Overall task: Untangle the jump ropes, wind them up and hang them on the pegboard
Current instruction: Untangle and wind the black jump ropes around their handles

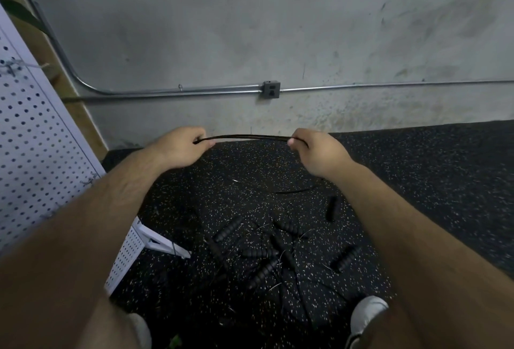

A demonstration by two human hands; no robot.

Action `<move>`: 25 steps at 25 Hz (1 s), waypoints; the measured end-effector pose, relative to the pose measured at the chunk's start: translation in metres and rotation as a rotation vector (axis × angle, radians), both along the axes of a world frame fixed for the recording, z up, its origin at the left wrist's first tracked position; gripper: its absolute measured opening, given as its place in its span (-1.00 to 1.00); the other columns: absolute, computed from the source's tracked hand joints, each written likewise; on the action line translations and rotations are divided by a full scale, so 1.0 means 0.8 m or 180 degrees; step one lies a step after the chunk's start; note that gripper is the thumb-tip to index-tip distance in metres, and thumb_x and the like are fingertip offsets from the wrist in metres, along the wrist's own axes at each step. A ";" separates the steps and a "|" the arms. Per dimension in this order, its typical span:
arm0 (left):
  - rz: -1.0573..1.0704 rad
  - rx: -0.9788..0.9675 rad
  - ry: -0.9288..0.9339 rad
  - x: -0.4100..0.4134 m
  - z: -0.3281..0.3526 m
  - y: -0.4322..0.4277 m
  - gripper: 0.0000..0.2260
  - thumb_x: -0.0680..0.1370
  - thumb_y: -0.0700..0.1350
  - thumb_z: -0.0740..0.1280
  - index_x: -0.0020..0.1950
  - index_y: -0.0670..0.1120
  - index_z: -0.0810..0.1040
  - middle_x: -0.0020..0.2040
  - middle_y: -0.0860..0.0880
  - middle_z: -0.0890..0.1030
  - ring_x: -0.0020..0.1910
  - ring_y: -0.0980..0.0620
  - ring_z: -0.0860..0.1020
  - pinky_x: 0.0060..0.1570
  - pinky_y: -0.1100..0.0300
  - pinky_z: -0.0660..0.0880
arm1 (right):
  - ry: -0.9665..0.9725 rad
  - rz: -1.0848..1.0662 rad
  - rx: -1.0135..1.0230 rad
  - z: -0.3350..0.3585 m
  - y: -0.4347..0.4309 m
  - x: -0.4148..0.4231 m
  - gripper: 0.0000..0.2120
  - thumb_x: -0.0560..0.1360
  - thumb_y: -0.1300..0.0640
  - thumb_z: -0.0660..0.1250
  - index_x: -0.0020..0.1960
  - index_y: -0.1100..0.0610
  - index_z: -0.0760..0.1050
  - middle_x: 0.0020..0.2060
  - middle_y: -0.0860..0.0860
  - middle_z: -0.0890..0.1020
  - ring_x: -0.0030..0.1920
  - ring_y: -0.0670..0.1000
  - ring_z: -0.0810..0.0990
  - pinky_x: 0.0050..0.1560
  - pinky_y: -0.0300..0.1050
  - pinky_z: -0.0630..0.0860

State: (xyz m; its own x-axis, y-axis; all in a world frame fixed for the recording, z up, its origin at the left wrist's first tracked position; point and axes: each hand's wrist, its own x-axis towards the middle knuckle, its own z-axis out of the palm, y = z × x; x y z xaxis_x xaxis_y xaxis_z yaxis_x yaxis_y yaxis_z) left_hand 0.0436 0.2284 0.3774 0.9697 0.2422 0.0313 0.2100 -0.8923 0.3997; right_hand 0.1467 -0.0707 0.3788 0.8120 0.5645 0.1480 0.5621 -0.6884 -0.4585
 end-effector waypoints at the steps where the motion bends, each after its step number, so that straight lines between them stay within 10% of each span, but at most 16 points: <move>1: -0.0015 -0.0071 -0.0002 0.000 -0.002 -0.004 -0.69 0.65 0.16 0.25 -0.17 -0.01 0.51 -0.21 -0.06 0.62 -0.19 -0.09 0.59 -0.20 0.02 0.49 | 0.0116 0.0042 0.0148 -0.002 -0.001 -0.001 -0.75 0.70 -0.05 0.13 0.00 0.04 0.49 -0.26 0.00 0.57 -0.32 0.04 0.51 -0.34 -0.08 0.38; 10: 0.0742 0.0234 -0.0326 -0.010 0.018 -0.008 -0.65 0.61 0.19 0.30 -0.19 -0.05 0.55 -0.27 -0.06 0.59 -0.28 -0.03 0.53 -0.36 0.16 0.31 | 0.0054 -0.0514 0.0589 -0.004 -0.020 0.013 -0.78 0.68 0.02 0.19 0.02 0.09 0.56 -0.19 0.03 0.65 -0.22 0.06 0.62 -0.20 0.05 0.60; 25: 0.0151 -0.2571 -0.1911 -0.007 0.066 -0.058 -0.76 0.62 0.13 0.25 -0.09 -0.03 0.43 -0.26 0.12 0.37 -0.25 0.17 0.37 -0.12 0.10 0.34 | 0.1234 -0.0328 0.1120 -0.015 0.010 -0.013 -0.90 0.65 0.08 0.24 0.09 0.07 0.49 -0.13 0.03 0.70 -0.25 0.04 0.63 -0.17 0.03 0.60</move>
